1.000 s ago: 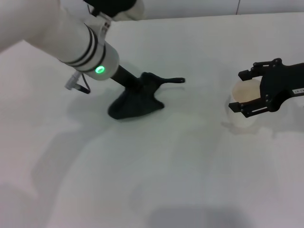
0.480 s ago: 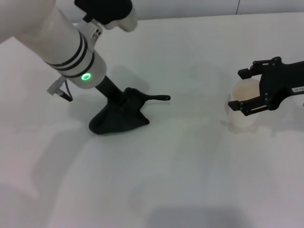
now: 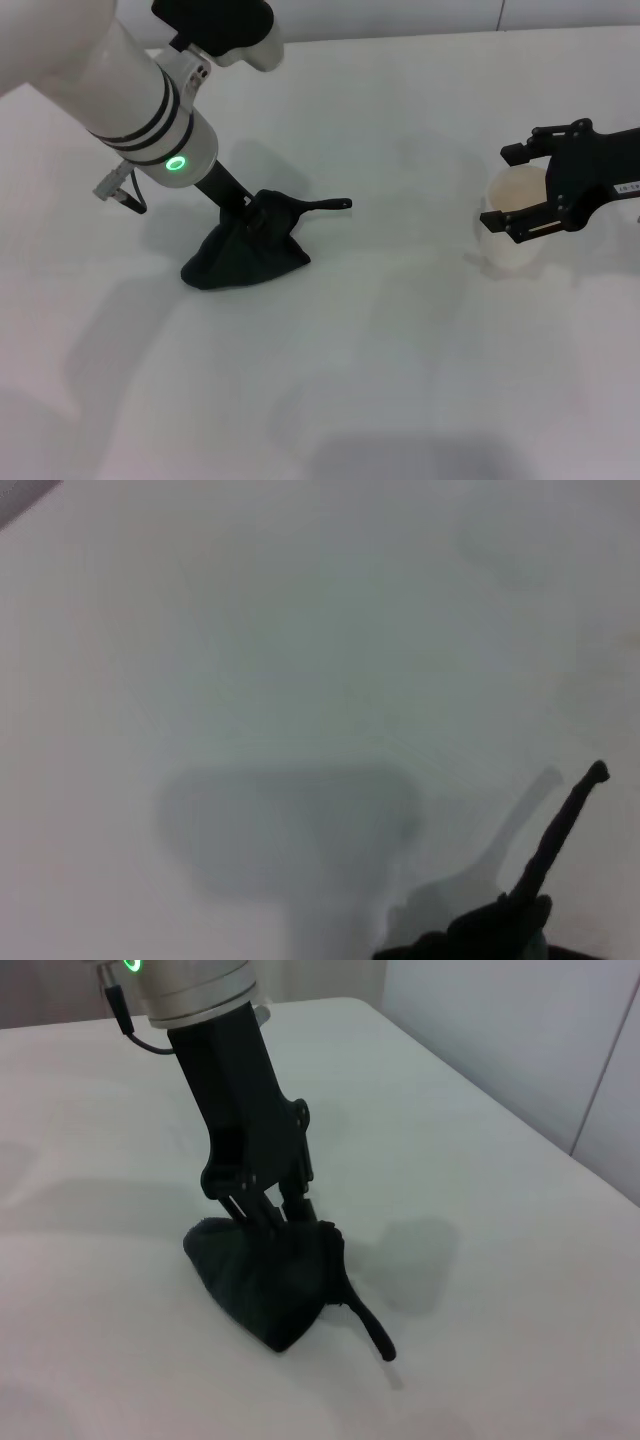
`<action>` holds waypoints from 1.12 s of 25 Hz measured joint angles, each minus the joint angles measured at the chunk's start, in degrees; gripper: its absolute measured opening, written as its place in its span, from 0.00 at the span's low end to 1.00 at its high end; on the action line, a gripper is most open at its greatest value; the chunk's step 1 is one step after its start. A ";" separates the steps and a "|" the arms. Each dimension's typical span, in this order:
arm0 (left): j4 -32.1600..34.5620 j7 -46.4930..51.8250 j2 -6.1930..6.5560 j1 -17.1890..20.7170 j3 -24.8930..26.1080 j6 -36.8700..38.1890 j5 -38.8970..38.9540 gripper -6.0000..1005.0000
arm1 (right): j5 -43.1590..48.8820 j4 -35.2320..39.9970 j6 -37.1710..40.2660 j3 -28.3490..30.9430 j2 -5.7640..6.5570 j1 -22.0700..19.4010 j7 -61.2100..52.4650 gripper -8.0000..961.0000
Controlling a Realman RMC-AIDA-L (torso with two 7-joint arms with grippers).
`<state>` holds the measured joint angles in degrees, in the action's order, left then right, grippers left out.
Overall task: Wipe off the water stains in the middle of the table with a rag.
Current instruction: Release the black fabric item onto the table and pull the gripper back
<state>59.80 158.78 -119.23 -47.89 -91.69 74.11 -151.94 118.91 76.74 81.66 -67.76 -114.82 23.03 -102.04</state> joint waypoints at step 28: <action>17.76 -2.05 0.09 9.52 2.70 3.72 5.77 0.88 | 0.00 0.35 0.07 0.02 -0.02 -0.26 -0.18 0.90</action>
<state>77.57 156.73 -119.13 -38.37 -88.99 77.83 -146.17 118.91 77.09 81.73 -67.74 -114.84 22.77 -102.21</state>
